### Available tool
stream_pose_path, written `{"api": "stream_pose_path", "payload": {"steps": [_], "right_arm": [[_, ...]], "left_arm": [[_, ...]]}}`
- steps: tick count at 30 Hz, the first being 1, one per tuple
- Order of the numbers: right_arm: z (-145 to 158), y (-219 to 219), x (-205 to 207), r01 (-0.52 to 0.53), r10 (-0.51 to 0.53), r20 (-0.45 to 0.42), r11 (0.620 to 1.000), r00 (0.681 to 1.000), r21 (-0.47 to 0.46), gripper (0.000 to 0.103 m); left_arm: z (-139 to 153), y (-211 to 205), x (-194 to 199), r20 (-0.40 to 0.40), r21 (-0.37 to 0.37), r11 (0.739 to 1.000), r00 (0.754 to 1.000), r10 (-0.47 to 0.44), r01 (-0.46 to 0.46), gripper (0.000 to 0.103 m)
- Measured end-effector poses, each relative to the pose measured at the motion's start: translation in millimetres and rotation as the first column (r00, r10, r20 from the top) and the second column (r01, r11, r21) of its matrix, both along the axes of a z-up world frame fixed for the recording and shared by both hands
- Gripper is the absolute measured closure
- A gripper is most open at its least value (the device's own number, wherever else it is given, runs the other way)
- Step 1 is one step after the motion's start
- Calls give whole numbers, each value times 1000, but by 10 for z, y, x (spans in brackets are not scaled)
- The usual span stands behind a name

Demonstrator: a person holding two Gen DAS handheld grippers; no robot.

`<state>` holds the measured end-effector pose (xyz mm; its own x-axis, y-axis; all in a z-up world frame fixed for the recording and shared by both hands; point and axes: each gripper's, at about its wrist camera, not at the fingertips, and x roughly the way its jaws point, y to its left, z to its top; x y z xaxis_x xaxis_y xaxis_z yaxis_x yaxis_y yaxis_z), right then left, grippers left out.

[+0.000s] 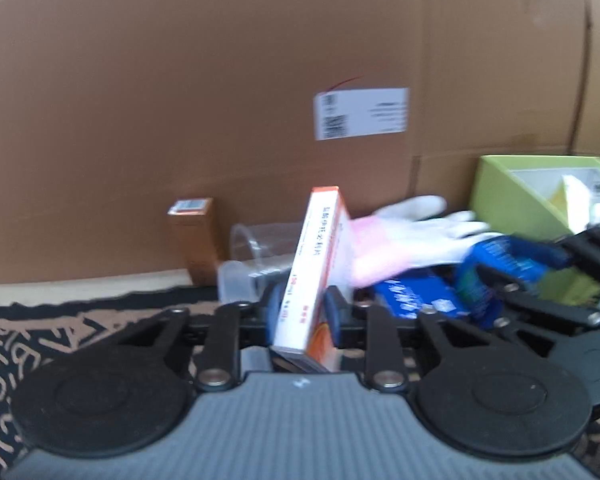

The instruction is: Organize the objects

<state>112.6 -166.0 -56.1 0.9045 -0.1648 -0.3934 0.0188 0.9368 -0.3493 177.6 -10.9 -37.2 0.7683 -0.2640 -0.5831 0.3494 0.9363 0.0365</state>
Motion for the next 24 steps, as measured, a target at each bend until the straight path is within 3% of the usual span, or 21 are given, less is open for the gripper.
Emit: {"api": "stream_pose_path", "payload": {"steps": [2,7,10,15,17,19,21,24], "right_arm": [[21,30,-127,-38,38,-4,999,999,24,78],[-38,128,-512,-120,121,-18,992,993,23,80],[-61,23,-667,-170,185,-88,973,979,156,80],[40,-158,-879,-133,141,-23,969,990,208,77],[101,-196,-917,-142,151,-14,957,988,252,75],[155,-165,-970,-159,166,-2,946,986,281,60],[195,-80,-1032,-175,177,19,943,984,282,50],[192,12,-1005,-218,219,29,935,975,279,48]], "left_arm": [[8,-11,-119,-14,-16,1000,1000,-18,18,85],[-62,-73,-441,10,32,998,998,-62,62,82],[-107,9,-572,-47,-16,995,994,-98,97,80],[-186,219,-686,-69,-39,999,997,-40,37,71],[-192,304,-721,-70,-53,998,997,-35,32,62],[-192,395,-786,-74,-62,997,996,-42,38,51],[-185,471,-872,-63,-44,998,997,-38,35,47],[-144,613,-959,-27,-16,1000,1000,9,-10,40]]}}
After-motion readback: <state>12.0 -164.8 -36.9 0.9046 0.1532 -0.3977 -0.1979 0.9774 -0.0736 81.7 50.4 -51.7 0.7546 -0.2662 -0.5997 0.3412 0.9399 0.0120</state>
